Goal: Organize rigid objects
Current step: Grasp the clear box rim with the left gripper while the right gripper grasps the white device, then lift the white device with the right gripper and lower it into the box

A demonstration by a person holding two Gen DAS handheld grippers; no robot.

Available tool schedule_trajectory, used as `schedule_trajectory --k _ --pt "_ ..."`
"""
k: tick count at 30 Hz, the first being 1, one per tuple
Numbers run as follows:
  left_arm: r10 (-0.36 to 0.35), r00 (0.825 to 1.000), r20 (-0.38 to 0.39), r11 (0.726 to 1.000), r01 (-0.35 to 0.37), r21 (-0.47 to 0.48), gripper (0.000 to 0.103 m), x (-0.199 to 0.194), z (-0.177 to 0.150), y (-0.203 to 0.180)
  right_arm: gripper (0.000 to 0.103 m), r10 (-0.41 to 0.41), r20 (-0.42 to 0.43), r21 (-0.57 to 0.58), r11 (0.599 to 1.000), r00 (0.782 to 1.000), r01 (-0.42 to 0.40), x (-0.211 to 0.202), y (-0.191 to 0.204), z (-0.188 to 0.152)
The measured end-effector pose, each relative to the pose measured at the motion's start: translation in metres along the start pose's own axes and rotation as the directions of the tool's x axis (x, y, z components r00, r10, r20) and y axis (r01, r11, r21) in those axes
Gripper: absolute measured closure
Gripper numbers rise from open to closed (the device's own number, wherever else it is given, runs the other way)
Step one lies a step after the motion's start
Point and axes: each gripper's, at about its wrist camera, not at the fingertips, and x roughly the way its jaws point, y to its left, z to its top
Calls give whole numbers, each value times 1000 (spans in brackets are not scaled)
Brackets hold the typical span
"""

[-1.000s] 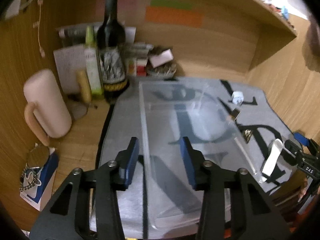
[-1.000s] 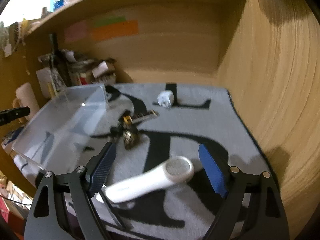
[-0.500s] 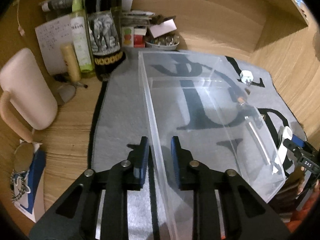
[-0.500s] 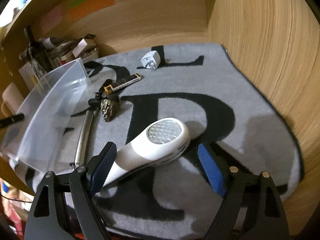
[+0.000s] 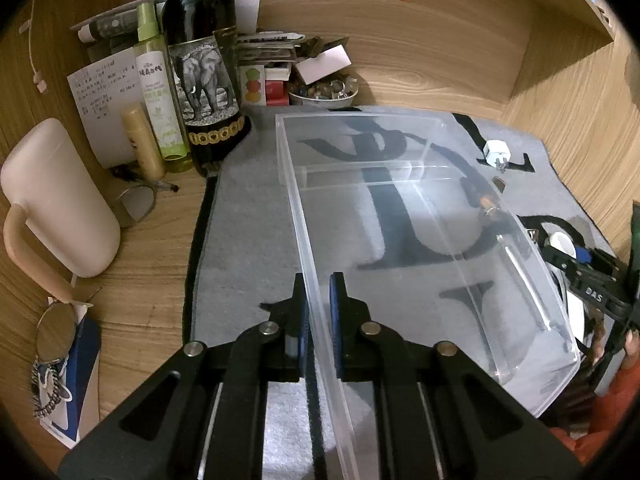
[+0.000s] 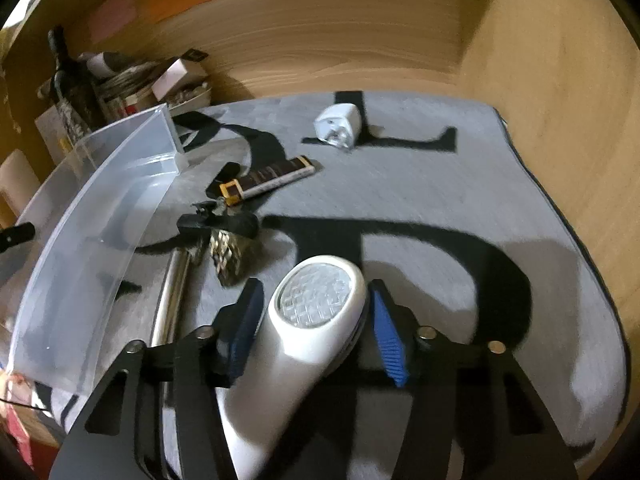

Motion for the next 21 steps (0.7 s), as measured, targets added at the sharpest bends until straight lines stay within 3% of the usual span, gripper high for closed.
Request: schedule_trajectory --k 9,21 --pt "2 1000 2 1000 -2 8 94 0 1 -1 61 4 17 -76 997 1000 -3 2 11 16" --pt "-6 1000 10 1000 6 17 94 0 2 -2 64 9 196 -115 993 981 14 -60 13 53"
